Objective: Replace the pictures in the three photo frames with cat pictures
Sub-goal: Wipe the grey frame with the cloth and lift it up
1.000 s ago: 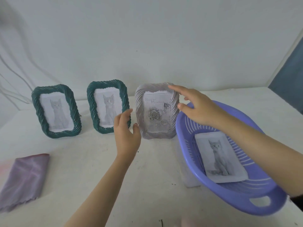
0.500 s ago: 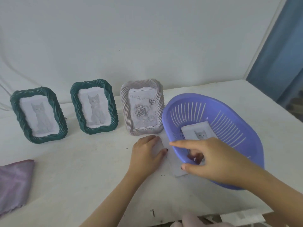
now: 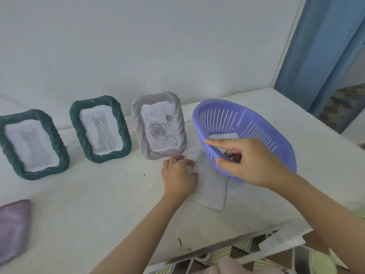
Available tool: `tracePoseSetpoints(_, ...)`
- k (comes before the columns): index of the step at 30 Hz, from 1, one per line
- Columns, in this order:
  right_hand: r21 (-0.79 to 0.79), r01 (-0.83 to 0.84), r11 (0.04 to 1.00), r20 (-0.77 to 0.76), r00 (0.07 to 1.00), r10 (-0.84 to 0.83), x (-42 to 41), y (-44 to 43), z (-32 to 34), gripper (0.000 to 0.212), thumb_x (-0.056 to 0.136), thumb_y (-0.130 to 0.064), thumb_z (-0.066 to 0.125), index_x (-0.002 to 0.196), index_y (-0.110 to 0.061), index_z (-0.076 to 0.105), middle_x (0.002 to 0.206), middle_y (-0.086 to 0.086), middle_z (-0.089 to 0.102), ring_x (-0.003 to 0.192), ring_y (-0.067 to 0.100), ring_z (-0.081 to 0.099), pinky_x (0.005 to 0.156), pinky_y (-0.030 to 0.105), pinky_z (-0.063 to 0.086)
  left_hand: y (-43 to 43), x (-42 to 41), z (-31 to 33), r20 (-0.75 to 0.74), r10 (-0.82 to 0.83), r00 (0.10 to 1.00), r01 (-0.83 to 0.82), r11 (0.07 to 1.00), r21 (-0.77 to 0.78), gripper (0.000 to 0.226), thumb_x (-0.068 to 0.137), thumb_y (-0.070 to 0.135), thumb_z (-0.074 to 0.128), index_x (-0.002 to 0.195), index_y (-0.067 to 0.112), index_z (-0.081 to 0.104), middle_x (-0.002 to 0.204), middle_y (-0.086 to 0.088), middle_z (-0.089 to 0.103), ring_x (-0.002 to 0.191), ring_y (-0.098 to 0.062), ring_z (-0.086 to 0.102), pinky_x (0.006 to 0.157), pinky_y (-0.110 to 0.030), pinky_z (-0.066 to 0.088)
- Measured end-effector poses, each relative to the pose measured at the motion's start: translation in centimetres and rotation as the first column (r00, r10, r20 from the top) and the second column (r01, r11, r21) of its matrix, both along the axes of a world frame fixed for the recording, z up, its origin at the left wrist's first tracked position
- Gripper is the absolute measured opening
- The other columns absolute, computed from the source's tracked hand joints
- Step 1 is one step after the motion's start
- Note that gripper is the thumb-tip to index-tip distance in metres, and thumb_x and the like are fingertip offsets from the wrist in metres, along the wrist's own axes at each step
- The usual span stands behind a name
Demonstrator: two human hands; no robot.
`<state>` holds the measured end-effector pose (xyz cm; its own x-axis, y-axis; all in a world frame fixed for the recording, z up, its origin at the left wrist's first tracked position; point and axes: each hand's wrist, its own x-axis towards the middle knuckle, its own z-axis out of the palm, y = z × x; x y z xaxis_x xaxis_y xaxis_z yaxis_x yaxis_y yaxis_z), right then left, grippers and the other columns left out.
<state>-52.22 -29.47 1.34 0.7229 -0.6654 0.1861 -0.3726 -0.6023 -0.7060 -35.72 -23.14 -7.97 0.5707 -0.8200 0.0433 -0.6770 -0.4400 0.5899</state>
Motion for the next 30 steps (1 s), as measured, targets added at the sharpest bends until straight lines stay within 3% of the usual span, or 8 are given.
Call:
tracePoseSetpoints(5, -0.031, 0.017, 0.999, 0.037, 0.999, -0.016, -0.6, 0.3, 0.5, 0.043, 0.084, -0.014, 0.061, 0.122, -0.035, 0.059, 0.074, -0.007, 0.066, 0.053, 0.006, 0.040, 0.057, 0.024, 0.041, -0.5, -0.7, 0.8, -0.005, -0.090, 0.996, 0.090, 0.996, -0.001, 0.037, 0.069, 0.006, 0.055, 0.104, 0.017, 0.059, 0.112, -0.002, 0.059, 0.111, -0.024, 0.046, 0.081, -0.026, 0.027)
tracePoseSetpoints(10, 0.000, 0.078, 0.997, 0.106, 0.991, -0.077, -1.4, 0.1, 0.7, 0.041, 0.085, -0.009, 0.060, 0.120, -0.030, 0.062, 0.047, -0.016, 0.049, 0.042, 0.006, 0.036, 0.046, 0.007, 0.028, -0.5, -1.3, 0.7, -0.034, -0.079, 0.996, 0.076, 0.995, -0.064, 0.034, 0.067, 0.010, 0.046, 0.098, 0.012, 0.058, 0.100, -0.004, 0.065, 0.096, -0.029, 0.053, 0.078, -0.030, 0.036)
tracePoseSetpoints(16, 0.001, 0.120, 0.993, 0.158, 0.980, -0.119, -1.8, 0.2, 0.9, 0.044, 0.083, -0.008, 0.062, 0.112, -0.042, 0.062, 0.095, -0.039, 0.062, 0.070, 0.008, 0.062, 0.064, 0.015, 0.046, -0.6, -1.5, 1.3, -0.176, -0.059, 0.983, 0.039, 0.993, -0.115, 0.027, 0.065, -0.007, 0.046, 0.083, 0.014, 0.050, 0.082, -0.002, 0.058, 0.076, -0.027, 0.054, 0.066, -0.033, 0.042)
tracePoseSetpoints(20, 0.018, 0.111, 0.994, 0.180, 0.977, -0.112, -2.0, 0.3, 0.8, 0.042, 0.084, -0.006, 0.061, 0.117, -0.033, 0.062, 0.114, -0.028, 0.057, 0.094, -0.018, 0.056, 0.075, 0.000, 0.038, 0.0, -0.9, 1.7, -0.289, -0.060, 0.956, 0.002, 0.980, -0.199, 0.029, 0.069, -0.010, 0.046, 0.086, 0.014, 0.049, 0.086, 0.001, 0.059, 0.066, -0.019, 0.054, 0.056, -0.017, 0.041)
tracePoseSetpoints(23, 0.002, 0.112, 0.994, 0.171, 0.979, -0.111, -2.1, 0.4, 0.8, 0.041, 0.085, -0.006, 0.060, 0.118, -0.030, 0.062, 0.116, -0.026, 0.057, 0.097, -0.022, 0.053, 0.077, -0.002, 0.036, 0.9, 0.1, 2.4, -0.349, -0.046, 0.936, -0.046, 0.967, -0.249, 0.029, 0.076, -0.008, 0.049, 0.092, 0.017, 0.046, 0.079, 0.007, 0.058, 0.062, -0.007, 0.053, 0.047, -0.008, 0.037)
tracePoseSetpoints(27, 0.003, 0.096, 0.995, 0.130, 0.987, -0.096, -2.0, 0.8, 0.5, 0.042, 0.085, -0.008, 0.061, 0.117, -0.034, 0.062, 0.107, -0.027, 0.062, 0.083, -0.014, 0.059, 0.069, 0.002, 0.041, 2.2, 2.0, 3.5, -0.356, -0.008, 0.934, -0.111, 0.944, -0.312, 0.027, 0.081, 0.000, 0.053, 0.088, 0.025, 0.048, 0.084, 0.000, 0.063, 0.064, -0.011, 0.055, 0.047, -0.011, 0.038)
tracePoseSetpoints(29, -0.027, 0.075, 0.997, 0.081, 0.994, -0.073, -1.9, 1.1, 0.1, 0.042, 0.085, -0.012, 0.061, 0.117, -0.039, 0.060, 0.073, -0.017, 0.066, 0.058, 0.000, 0.052, 0.056, 0.008, 0.037, 2.8, 2.8, 4.4, -0.366, 0.017, 0.931, -0.158, 0.920, -0.360, 0.029, 0.082, 0.000, 0.052, 0.083, 0.029, 0.049, 0.086, 0.000, 0.060, 0.064, -0.013, 0.054, 0.046, -0.011, 0.038)
tracePoseSetpoints(30, -0.049, 0.061, 0.997, 0.051, 0.997, -0.059, -1.8, 1.2, -0.1, 0.042, 0.085, -0.014, 0.061, 0.118, -0.040, 0.060, 0.058, -0.010, 0.055, 0.049, 0.005, 0.040, 0.051, 0.011, 0.033, 3.1, 3.2, 5.0, -0.361, 0.032, 0.932, -0.181, 0.904, -0.388, 0.031, 0.082, -0.001, 0.051, 0.081, 0.030, 0.051, 0.086, 0.002, 0.058, 0.064, -0.011, 0.053, 0.047, -0.009, 0.037)
